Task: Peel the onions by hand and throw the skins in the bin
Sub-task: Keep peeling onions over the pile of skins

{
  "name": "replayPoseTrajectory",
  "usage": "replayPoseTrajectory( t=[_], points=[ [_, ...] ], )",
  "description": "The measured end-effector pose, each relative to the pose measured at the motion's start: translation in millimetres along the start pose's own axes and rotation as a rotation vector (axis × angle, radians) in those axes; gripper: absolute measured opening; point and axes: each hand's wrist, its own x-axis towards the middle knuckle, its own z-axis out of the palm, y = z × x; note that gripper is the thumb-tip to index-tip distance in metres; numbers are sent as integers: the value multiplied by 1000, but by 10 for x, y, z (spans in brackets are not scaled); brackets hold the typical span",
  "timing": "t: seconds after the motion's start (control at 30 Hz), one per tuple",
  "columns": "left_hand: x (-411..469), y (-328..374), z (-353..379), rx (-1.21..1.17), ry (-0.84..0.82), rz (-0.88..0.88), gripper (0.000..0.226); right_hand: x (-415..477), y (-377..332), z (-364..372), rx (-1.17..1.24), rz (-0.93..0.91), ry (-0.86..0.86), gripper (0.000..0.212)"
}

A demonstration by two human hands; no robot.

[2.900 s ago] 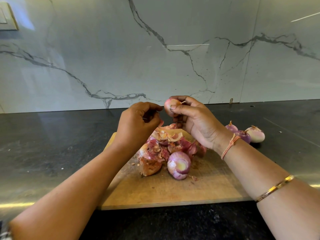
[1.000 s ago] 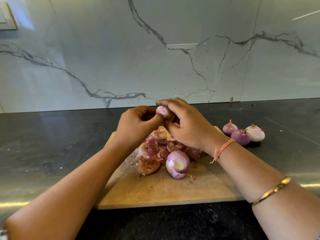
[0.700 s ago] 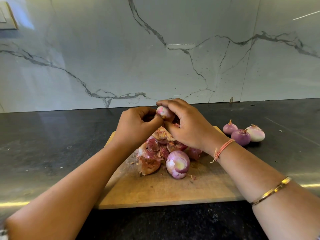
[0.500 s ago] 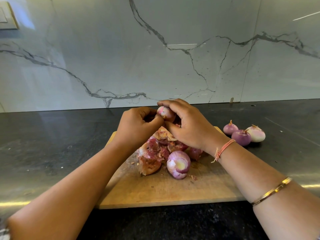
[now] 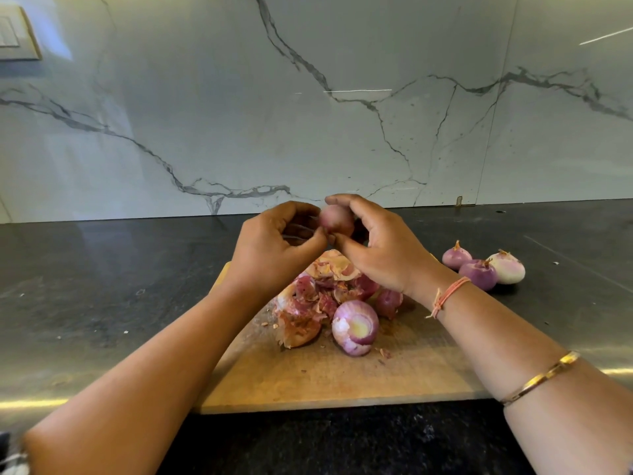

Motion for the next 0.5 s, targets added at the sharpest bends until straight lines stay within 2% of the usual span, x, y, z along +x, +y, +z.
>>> replayPoseTrajectory(
  t=[0.33,0.5],
  points=[
    [16,-17,11,72,24,-4,19,-3,18,28,-63,-34,-44,43],
    [56,-67,-29,123,94,6,15,-22,-43,42,4,-33,-54,44]
  ],
)
